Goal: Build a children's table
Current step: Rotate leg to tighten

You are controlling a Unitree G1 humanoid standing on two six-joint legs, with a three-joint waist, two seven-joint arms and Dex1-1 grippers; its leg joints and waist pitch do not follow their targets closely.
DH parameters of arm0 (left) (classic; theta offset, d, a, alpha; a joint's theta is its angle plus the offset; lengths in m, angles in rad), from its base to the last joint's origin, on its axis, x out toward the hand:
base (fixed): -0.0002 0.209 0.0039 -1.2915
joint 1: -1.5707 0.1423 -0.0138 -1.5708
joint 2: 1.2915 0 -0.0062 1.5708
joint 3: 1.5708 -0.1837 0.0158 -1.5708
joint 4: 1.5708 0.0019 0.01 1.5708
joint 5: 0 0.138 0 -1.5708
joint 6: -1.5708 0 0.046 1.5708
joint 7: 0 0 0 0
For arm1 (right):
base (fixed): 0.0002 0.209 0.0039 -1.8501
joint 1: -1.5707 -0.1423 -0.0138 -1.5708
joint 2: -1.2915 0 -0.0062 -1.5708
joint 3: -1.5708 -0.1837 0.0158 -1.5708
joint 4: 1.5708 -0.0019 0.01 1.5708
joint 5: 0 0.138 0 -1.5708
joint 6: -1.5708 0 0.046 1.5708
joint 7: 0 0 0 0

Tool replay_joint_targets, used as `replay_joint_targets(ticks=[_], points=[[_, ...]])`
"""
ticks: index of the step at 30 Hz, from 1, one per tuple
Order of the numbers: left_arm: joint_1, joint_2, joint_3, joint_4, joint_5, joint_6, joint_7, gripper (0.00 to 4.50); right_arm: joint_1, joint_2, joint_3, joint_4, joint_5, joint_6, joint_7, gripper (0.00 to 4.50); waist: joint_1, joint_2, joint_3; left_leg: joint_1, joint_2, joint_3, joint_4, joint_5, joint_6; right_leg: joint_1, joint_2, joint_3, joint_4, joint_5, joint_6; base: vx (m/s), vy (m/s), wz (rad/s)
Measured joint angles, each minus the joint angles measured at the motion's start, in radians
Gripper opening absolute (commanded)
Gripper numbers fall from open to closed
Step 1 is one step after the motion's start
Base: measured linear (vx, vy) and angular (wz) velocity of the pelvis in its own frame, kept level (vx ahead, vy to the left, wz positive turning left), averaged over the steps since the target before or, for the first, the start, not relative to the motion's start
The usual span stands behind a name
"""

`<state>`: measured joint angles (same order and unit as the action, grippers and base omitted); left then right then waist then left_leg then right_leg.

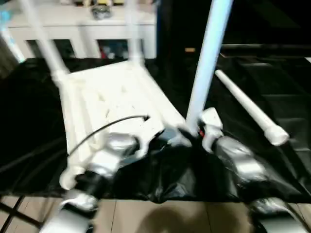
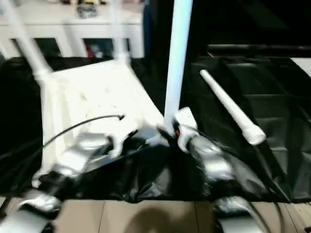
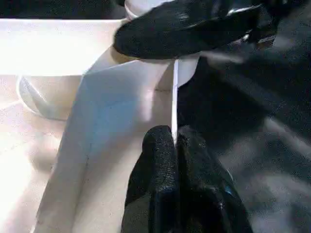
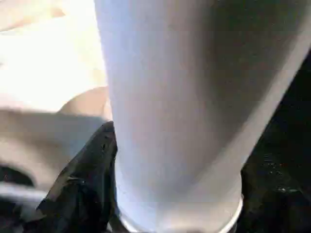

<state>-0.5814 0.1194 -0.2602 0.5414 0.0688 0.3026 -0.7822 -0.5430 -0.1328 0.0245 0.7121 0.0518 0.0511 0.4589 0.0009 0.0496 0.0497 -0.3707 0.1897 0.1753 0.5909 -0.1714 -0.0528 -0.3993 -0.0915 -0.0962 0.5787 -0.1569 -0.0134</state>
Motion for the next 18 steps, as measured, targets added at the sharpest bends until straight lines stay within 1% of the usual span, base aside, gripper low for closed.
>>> replay_joint_targets(ticks=[3, 4, 5, 6, 8, 11, 14, 15, 18], points=[[-0.006, -0.014, 0.002, 0.006, 0.006, 0.001, 0.025, 0.00, -0.008, 0.017, -0.018, 0.017, -0.007, -0.014, -0.035, 2.72, 0.001, 0.001, -0.001, 0.000, 0.000, 0.000, 0.000, 0.000, 0.000, 0.000, 0.000, 0.000, 0.000, 0.000, 0.000, 0.000, 0.000, 0.00], [-0.006, -0.014, 0.003, 0.006, 0.006, 0.001, 0.024, 0.00, -0.008, 0.018, -0.020, 0.019, -0.006, -0.021, -0.035, 3.07, 0.001, 0.002, -0.001, -0.001, 0.000, 0.000, -0.001, 0.000, 0.000, 0.000, 0.000, 0.000, 0.000, 0.000, 0.000, 0.000, 0.000, 0.00], [-0.006, -0.014, 0.003, 0.005, 0.006, 0.000, 0.021, 0.00, -0.008, 0.018, -0.021, 0.019, -0.003, -0.021, -0.032, 3.28, 0.001, 0.002, -0.001, -0.001, 0.000, 0.000, -0.001, 0.000, 0.000, 0.000, 0.000, 0.000, 0.000, 0.000, -0.001, 0.000, 0.000, 0.00], [-0.006, -0.013, 0.003, 0.005, 0.006, -0.001, 0.014, 0.00, -0.008, 0.018, -0.026, 0.018, 0.003, -0.020, -0.017, 3.28, 0.002, 0.002, -0.001, -0.001, 0.000, 0.000, -0.002, 0.000, 0.000, 0.000, 0.000, 0.000, 0.000, 0.001, -0.001, 0.000, 0.000, 0.00], [-0.005, -0.007, 0.002, 0.005, 0.006, -0.004, -0.001, 0.00, -0.006, 0.016, -0.028, 0.017, 0.016, -0.022, 0.007, 3.56, 0.002, 0.002, -0.001, 0.000, 0.000, 0.000, -0.003, 0.000, 0.000, -0.001, 0.000, -0.001, 0.001, 0.001, -0.002, 0.000, 0.000, 0.00], [-0.004, 0.005, 0.002, 0.004, 0.006, -0.014, -0.021, 0.00, 0.002, 0.010, -0.025, 0.014, 0.015, -0.037, 0.049, 3.80, 0.002, 0.002, -0.001, 0.000, 0.001, 0.000, -0.004, 0.000, 0.000, -0.001, 0.000, -0.002, 0.001, 0.001, -0.001, 0.000, 0.000, 0.00], [0.013, 0.041, -0.004, -0.018, 0.002, -0.039, -0.082, 0.00, 0.027, -0.020, -0.010, -0.011, 0.020, -0.053, 0.147, 3.80, 0.002, 0.001, -0.001, -0.001, 0.001, 0.000, -0.004, 0.000, 0.000, -0.002, 0.000, -0.002, 0.001, 0.001, -0.001, 0.000, 0.000, 0.00], [0.025, 0.061, -0.008, -0.035, -0.009, -0.048, -0.117, 0.00, 0.041, -0.043, 0.007, -0.028, 0.025, -0.059, 0.200, 3.80, 0.003, 0.001, -0.001, -0.001, 0.001, 0.000, -0.004, 0.000, 0.000, -0.002, 0.000, -0.002, 0.001, 0.001, -0.002, 0.000, 0.000, 0.00], [0.040, 0.094, -0.022, -0.059, -0.029, -0.060, -0.199, 0.00, 0.068, -0.086, 0.034, -0.066, 0.042, -0.063, 0.323, 3.80, 0.014, 0.001, -0.001, -0.003, 0.001, 0.000, -0.004, 0.000, 0.000, -0.002, 0.000, -0.001, 0.001, 0.003, -0.004, 0.000, 0.000, 0.00]])
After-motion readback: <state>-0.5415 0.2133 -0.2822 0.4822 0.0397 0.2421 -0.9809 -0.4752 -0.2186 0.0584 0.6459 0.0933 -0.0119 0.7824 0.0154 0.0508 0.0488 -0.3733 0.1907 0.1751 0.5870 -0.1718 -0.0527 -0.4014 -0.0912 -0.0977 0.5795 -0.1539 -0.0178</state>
